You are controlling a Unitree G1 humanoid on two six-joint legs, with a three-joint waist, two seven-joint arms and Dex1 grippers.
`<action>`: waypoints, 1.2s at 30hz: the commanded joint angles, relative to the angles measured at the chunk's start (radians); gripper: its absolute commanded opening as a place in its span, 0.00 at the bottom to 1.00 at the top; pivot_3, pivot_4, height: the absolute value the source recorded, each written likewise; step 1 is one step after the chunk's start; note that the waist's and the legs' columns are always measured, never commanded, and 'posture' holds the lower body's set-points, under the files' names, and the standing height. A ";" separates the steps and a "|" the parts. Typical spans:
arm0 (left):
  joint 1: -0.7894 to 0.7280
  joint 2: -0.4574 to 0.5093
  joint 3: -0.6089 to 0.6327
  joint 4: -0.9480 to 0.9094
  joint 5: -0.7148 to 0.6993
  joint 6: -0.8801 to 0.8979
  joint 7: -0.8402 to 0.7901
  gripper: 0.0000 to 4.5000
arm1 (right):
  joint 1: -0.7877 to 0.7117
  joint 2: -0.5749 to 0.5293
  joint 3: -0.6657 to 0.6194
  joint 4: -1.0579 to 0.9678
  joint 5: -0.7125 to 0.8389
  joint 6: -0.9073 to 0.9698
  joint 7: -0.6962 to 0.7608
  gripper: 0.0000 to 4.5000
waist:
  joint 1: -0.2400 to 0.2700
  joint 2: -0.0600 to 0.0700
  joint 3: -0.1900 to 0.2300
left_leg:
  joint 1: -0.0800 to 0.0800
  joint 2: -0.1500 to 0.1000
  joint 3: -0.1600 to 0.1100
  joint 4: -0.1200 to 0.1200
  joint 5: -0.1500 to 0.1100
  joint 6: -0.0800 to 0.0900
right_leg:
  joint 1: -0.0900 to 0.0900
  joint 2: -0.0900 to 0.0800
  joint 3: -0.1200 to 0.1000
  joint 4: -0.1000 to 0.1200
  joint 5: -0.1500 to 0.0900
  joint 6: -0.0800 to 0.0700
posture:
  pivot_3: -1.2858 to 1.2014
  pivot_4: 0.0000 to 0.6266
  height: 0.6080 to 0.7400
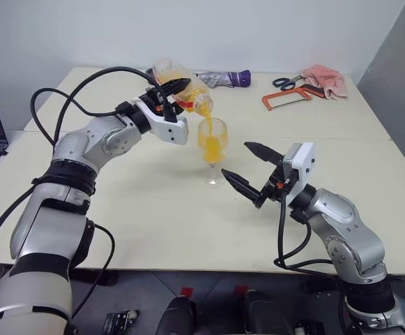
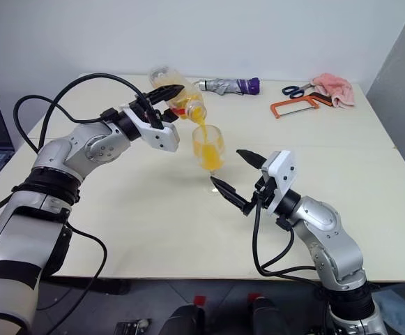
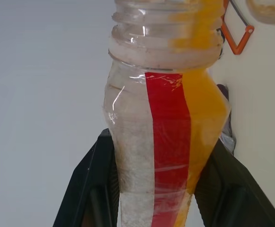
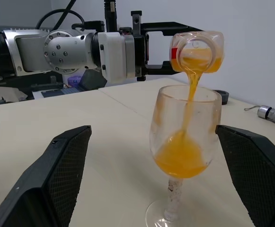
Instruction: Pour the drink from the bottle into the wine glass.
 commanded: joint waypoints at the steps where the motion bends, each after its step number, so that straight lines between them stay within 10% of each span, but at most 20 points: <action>1: -0.044 0.022 0.005 -0.011 0.004 -0.010 0.031 0.37 | -0.002 0.000 -0.002 -0.046 0.005 -0.009 -0.001 1.00 | 0.000 0.000 0.000 | 0.000 0.000 0.000 0.000 0.000 0.000 | 0.000 0.000 0.000 0.000 0.000 0.000 | 0.52 0.24 1.00; 22: -0.054 0.019 0.001 0.021 0.001 -0.017 0.047 0.37 | 0.002 0.001 0.000 -0.045 0.001 -0.013 -0.001 1.00 | 0.000 0.000 0.000 | 0.000 0.000 0.000 0.000 0.000 0.000 | 0.000 0.000 0.000 0.000 0.000 0.000 | 0.52 0.24 1.00; 36: 0.179 -0.158 0.256 -0.160 -0.695 0.343 -0.502 0.37 | -0.030 -0.019 0.023 -0.072 0.016 0.008 0.036 1.00 | -0.008 0.000 0.000 | 0.000 0.001 -0.001 0.001 0.002 -0.003 | 0.000 0.000 0.000 0.001 0.000 0.000 | 0.52 0.24 1.00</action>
